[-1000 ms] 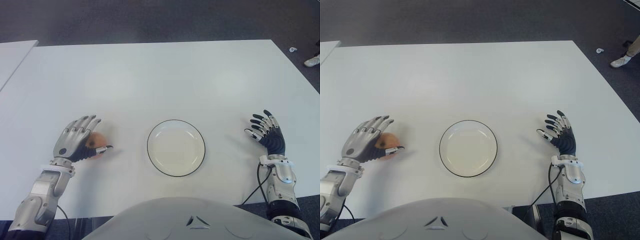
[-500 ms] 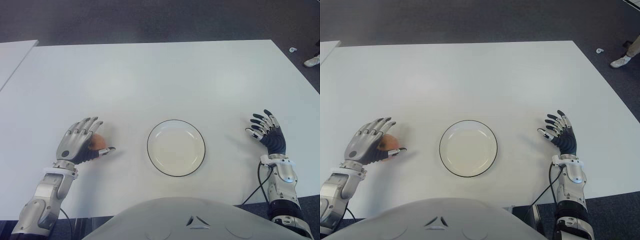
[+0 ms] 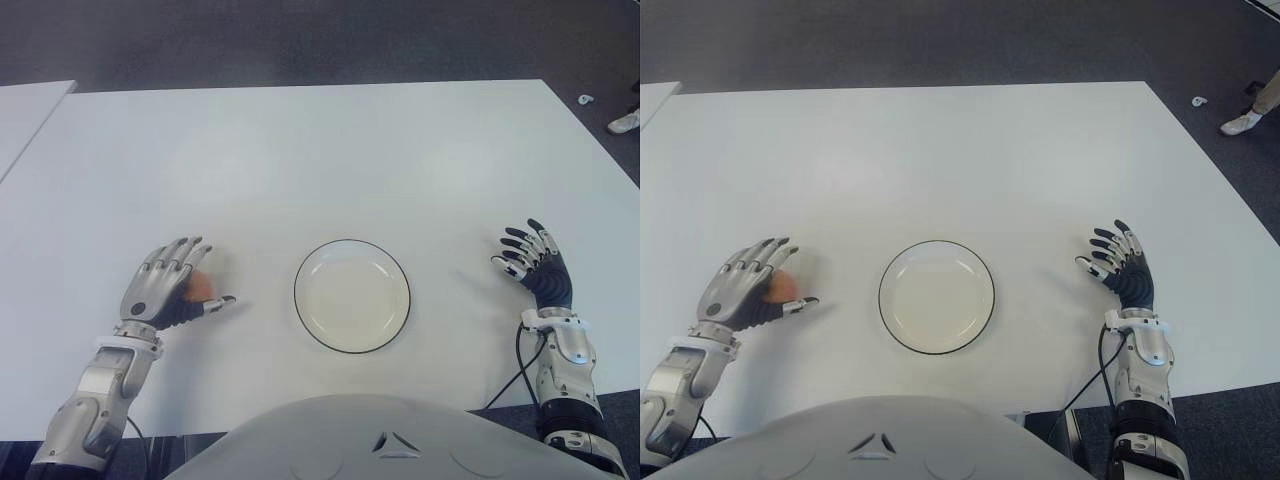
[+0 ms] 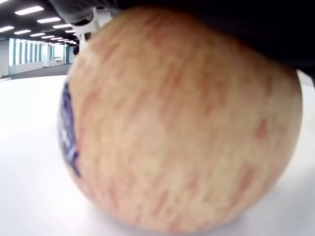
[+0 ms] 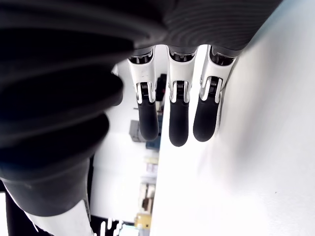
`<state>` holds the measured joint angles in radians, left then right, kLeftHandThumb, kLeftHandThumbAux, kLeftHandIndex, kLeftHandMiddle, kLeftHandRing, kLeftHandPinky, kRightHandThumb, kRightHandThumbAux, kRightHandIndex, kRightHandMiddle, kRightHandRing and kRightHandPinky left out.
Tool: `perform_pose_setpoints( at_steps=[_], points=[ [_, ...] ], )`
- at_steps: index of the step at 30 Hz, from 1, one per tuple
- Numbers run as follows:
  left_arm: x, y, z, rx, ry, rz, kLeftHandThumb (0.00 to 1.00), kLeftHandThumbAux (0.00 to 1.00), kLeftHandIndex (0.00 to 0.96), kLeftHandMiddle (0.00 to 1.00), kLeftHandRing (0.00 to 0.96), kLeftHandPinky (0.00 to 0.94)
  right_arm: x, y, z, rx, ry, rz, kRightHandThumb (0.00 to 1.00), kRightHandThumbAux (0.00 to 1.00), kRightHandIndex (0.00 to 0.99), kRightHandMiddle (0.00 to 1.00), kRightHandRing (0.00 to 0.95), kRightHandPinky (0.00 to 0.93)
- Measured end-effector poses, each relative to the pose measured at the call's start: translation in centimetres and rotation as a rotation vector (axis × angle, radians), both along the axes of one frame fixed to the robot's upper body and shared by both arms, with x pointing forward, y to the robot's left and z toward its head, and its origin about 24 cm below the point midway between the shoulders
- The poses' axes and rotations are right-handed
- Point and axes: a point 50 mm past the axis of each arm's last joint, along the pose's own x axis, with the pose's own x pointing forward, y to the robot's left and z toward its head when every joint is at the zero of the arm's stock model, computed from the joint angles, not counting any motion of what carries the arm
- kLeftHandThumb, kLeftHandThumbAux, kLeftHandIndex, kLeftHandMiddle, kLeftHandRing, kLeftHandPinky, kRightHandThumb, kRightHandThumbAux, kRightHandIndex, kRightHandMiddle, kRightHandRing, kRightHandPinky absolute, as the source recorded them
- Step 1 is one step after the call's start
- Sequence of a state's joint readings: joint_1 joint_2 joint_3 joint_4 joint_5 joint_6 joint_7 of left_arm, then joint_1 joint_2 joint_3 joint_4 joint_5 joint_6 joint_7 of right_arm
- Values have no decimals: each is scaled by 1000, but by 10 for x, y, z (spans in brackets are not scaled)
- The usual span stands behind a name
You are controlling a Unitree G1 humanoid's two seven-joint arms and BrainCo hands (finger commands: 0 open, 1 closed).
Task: Put the apples into the plate.
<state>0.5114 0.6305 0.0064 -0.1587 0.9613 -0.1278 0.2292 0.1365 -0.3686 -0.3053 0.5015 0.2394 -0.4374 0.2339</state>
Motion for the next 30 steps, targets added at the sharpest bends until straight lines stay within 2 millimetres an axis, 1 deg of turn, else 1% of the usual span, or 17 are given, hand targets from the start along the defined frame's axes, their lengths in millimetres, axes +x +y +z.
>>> perform_pose_setpoints(
  at_steps=[9, 14, 23, 30],
  points=[
    [2, -7, -3, -20, -10, -16, 178, 230, 129, 72, 45, 78, 0, 0, 0, 0, 3, -3, 360, 855, 89, 272, 277, 281],
    [2, -12, -6, -34, -19, -16, 173, 233, 135, 86, 67, 127, 0, -1, 1, 3, 3, -5, 363, 862, 95, 277, 283, 289],
    [4, -16, -9, -48, -26, -8, 175, 244, 174, 112, 93, 149, -1, -4, 2, 8, -1, -15, 366, 853, 94, 284, 290, 291],
    [6, -17, -12, -56, -20, -9, 184, 249, 234, 154, 122, 173, 0, -6, 3, 13, 6, -27, 386, 843, 84, 276, 282, 283]
  ],
)
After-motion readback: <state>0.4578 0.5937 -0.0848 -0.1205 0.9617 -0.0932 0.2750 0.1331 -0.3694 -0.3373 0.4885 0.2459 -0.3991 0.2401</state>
